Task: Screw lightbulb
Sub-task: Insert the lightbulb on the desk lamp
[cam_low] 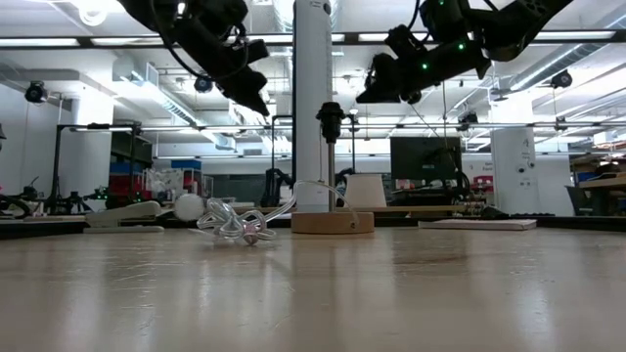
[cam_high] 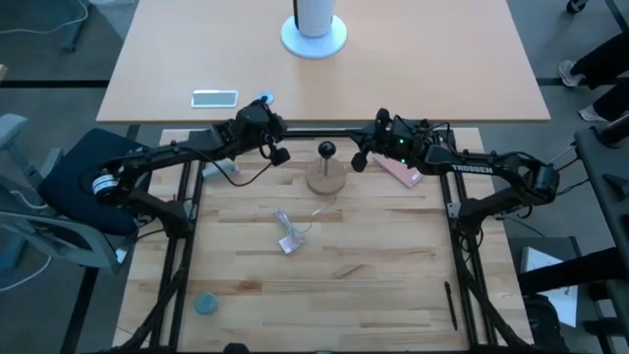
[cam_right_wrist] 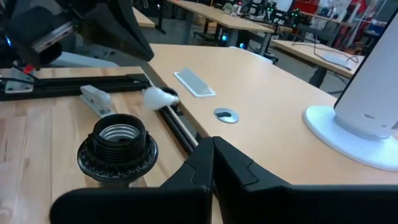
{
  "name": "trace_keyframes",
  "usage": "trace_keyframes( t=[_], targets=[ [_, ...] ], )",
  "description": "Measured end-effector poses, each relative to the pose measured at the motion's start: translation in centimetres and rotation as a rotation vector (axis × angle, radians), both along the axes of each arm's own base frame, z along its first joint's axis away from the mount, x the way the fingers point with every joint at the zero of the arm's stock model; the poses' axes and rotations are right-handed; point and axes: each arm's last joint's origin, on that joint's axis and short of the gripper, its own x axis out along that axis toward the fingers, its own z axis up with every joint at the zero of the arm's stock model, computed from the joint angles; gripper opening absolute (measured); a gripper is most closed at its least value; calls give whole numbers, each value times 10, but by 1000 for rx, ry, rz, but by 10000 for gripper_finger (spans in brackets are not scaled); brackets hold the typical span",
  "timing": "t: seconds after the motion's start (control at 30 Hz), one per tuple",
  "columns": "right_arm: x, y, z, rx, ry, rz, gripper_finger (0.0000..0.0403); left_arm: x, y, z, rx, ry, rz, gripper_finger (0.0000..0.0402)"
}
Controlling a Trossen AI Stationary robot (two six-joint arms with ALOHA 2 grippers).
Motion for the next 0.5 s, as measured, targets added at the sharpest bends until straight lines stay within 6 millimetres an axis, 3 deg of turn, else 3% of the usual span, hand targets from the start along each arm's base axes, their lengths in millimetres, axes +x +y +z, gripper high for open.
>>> trace_keyframes(
  t=[0.5],
  targets=[
    [0,0,-2,15,11,-1,0,-37,24,-18,-124,109,411,3]
  ],
)
